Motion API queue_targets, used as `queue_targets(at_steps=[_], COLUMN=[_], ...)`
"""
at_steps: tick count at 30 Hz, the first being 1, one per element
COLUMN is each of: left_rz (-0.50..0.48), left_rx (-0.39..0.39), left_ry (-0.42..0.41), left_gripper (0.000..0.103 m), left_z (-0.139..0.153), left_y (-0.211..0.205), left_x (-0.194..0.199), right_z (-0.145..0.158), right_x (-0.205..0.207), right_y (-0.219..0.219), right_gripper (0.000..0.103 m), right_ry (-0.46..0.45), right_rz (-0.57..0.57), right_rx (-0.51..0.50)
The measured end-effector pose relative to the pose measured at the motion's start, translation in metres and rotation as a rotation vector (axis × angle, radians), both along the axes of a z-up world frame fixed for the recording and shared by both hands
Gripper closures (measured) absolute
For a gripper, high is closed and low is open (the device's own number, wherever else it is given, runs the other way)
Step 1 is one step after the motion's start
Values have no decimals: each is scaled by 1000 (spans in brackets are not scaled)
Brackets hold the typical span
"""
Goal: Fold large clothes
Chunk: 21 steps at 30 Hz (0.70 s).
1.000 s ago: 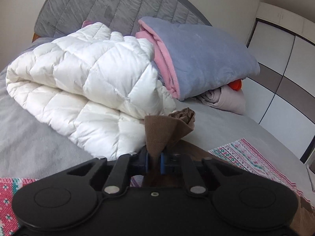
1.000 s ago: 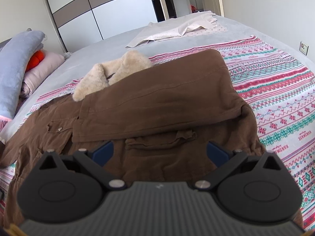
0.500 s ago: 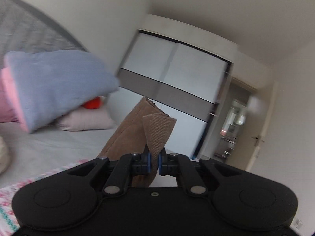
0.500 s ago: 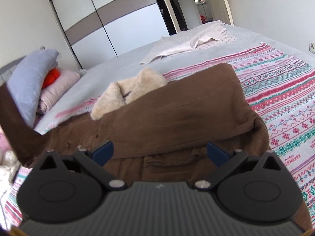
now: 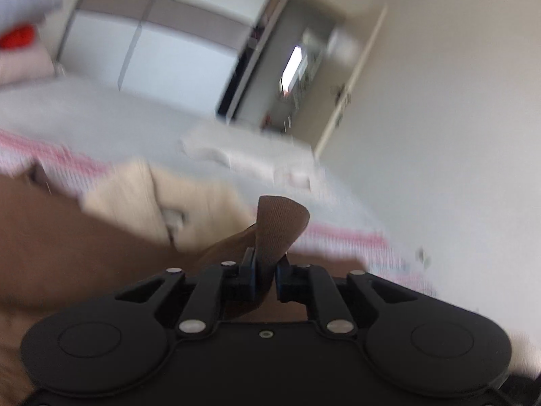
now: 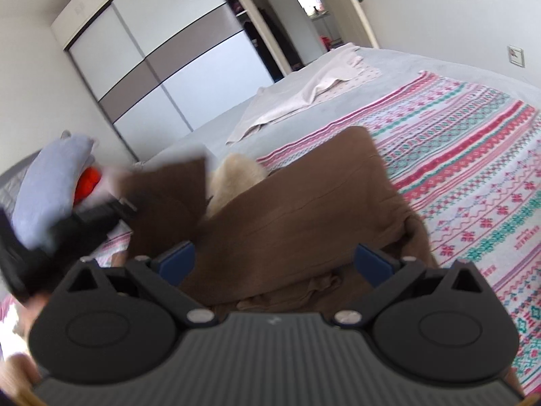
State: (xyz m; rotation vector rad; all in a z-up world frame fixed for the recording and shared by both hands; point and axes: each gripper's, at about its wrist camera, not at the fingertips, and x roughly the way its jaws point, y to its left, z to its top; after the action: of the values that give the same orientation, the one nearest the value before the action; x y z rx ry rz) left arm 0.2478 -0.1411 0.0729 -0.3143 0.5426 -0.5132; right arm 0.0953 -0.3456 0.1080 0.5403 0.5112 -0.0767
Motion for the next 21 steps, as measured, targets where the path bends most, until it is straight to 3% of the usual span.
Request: queue_targets(at_steps=[3,5,8,12,16,19,21], left_rz=[-92,-96,-97,-84,57,170,224], left_rx=[139,159,139,118,212,305,363], left_ry=[96,52,-28,-64,-102,-102,-91], left_gripper=[62,40,23,21,22,24,39], left_z=[-27,-27,-10,11,11,-2,-10], left_y=[-11,-8,17,62,112,147,166], left_x=[0,-9,-21,-32,-25,-10,3], right_z=[-1,-1,-1,-6,-19,-28,-35], right_x=[-2,-3,-3,4,20,34,43], right_y=[-9,-13,-14,-13,-9,2,12], right_gripper=[0,0,0,0,3,29,46], right_ry=[3,6,4,-8,-10,3,12], right_rz=[-22,-29,-31,-19,29,93,130], right_rx=[15,21,24,45,114,123,111])
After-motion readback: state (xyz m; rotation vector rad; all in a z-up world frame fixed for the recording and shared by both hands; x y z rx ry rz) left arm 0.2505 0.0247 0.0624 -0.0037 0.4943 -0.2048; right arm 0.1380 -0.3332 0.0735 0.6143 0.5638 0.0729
